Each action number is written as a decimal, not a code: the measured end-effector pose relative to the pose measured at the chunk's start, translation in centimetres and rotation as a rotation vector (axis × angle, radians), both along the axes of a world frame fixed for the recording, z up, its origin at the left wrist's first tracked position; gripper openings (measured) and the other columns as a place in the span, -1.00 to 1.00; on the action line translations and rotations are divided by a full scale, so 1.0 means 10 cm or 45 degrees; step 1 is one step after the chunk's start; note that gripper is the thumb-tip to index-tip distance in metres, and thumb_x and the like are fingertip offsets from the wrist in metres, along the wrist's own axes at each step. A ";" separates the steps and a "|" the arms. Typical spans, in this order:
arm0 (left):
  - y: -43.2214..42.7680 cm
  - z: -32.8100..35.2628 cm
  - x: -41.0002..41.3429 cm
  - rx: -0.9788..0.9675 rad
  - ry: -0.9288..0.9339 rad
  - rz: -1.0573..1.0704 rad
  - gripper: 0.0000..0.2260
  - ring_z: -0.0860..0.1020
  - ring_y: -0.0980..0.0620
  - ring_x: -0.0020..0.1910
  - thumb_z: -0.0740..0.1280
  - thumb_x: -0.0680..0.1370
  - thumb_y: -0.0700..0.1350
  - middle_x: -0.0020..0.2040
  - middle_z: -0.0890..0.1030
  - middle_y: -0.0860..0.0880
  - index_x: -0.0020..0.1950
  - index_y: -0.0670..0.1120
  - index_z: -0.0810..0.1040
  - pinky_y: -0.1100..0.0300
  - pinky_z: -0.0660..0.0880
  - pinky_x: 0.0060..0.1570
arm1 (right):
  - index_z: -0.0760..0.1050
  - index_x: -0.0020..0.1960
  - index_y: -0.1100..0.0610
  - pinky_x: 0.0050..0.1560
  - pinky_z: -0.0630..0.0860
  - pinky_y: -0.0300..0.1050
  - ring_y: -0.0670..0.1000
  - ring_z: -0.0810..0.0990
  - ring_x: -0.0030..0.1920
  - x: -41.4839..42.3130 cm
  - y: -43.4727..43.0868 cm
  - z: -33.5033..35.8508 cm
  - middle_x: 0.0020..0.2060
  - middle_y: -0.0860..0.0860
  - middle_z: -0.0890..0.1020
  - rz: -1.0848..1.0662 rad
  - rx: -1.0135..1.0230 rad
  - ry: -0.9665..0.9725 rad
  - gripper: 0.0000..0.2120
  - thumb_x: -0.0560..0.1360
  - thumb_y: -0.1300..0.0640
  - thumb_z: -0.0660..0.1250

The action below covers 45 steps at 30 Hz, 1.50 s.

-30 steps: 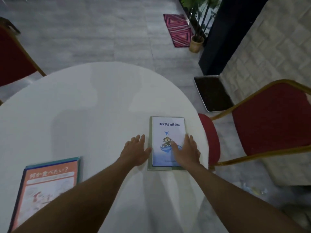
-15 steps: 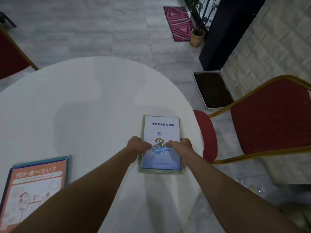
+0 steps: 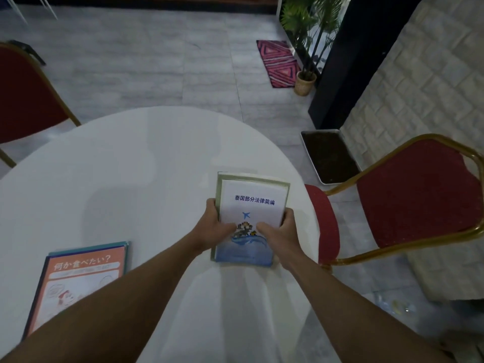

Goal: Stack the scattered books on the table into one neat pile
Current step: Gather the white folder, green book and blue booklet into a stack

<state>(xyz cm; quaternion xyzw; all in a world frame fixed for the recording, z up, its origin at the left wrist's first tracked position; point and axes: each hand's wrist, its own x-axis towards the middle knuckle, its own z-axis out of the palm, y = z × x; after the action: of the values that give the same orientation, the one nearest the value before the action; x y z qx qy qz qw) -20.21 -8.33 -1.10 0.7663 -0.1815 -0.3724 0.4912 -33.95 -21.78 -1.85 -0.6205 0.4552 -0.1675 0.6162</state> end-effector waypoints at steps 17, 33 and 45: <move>0.37 0.22 -0.07 -0.129 -0.683 -0.454 -0.40 0.28 0.01 0.43 0.29 0.57 -0.30 0.41 0.23 -0.09 0.57 -0.10 0.15 0.27 0.43 0.35 | 0.33 0.10 -0.22 -0.23 0.55 -0.44 -0.38 0.61 -0.07 -0.16 0.16 0.14 0.01 -0.14 0.61 0.198 -0.317 -0.096 -0.35 0.31 0.38 0.50; 0.39 0.12 -0.05 -0.109 -0.600 -0.380 -0.37 0.33 0.09 0.35 0.34 0.55 -0.29 0.29 0.26 0.11 0.51 -0.15 0.06 0.67 0.35 0.10 | 0.27 0.12 -0.51 -0.18 0.56 -0.46 -0.39 0.58 0.05 -0.13 0.13 0.04 0.00 -0.34 0.59 0.231 -0.423 -0.058 -0.20 0.25 0.22 0.58; 0.43 0.14 0.00 -0.079 -0.578 -0.375 -0.37 0.32 0.10 0.39 0.32 0.54 -0.32 0.36 0.26 0.07 0.51 -0.08 0.11 0.42 0.45 0.25 | 0.34 0.11 -0.38 -0.17 0.63 -0.31 -0.31 0.63 -0.01 -0.16 0.09 0.06 -0.05 -0.29 0.65 0.322 -0.374 0.042 -0.32 0.30 0.26 0.53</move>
<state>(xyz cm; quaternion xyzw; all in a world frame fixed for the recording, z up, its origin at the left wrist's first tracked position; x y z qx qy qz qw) -20.22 -4.02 0.34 0.7801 -0.4078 -0.2528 0.4016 -35.56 -20.89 -1.29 -0.7588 0.3542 -0.1433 0.5276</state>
